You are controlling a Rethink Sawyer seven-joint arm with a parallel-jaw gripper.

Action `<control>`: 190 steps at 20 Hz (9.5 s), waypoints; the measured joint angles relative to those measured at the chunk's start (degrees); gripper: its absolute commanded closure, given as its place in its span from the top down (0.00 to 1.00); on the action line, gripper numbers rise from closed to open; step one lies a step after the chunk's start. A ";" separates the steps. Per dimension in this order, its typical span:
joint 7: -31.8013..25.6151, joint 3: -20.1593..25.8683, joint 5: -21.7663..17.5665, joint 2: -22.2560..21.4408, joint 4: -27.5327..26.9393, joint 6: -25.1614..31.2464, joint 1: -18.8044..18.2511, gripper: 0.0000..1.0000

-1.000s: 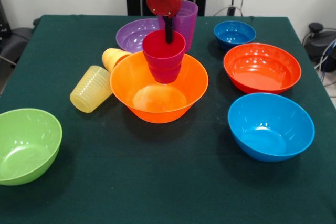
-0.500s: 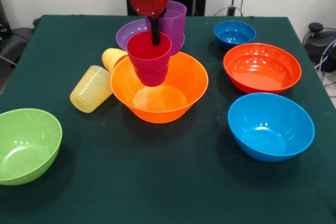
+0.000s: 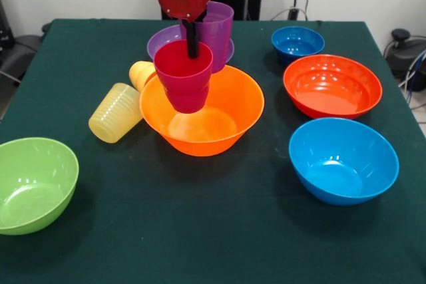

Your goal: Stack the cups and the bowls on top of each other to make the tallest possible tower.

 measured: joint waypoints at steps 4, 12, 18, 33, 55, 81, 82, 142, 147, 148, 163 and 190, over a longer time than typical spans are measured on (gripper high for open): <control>0.00 0.00 -0.12 0.16 -0.01 -0.01 0.00 0.00; 0.00 -0.01 -1.80 2.39 -0.02 -1.09 0.01 0.00; 0.00 -0.02 -4.49 3.97 0.35 -3.65 0.01 0.00; 0.00 -0.02 -7.41 6.64 0.84 -7.33 0.06 0.00; 0.00 -0.09 -8.03 9.31 1.15 -8.26 0.58 0.00; -0.51 -0.14 -17.28 13.31 1.11 -8.23 -1.08 0.00; -0.51 -0.12 -17.43 13.48 1.12 -8.25 -1.08 0.00; -0.51 -0.09 -17.69 15.96 1.23 -10.05 -1.69 1.00; -0.51 -0.11 -17.76 16.59 1.73 -12.09 -1.77 1.00; -0.51 -0.12 -17.77 16.61 1.88 -12.54 -1.77 1.00; -0.51 -0.15 -17.87 16.24 2.59 -13.28 -1.77 1.00; -0.51 -0.14 -17.33 9.84 4.96 -13.27 -1.77 1.00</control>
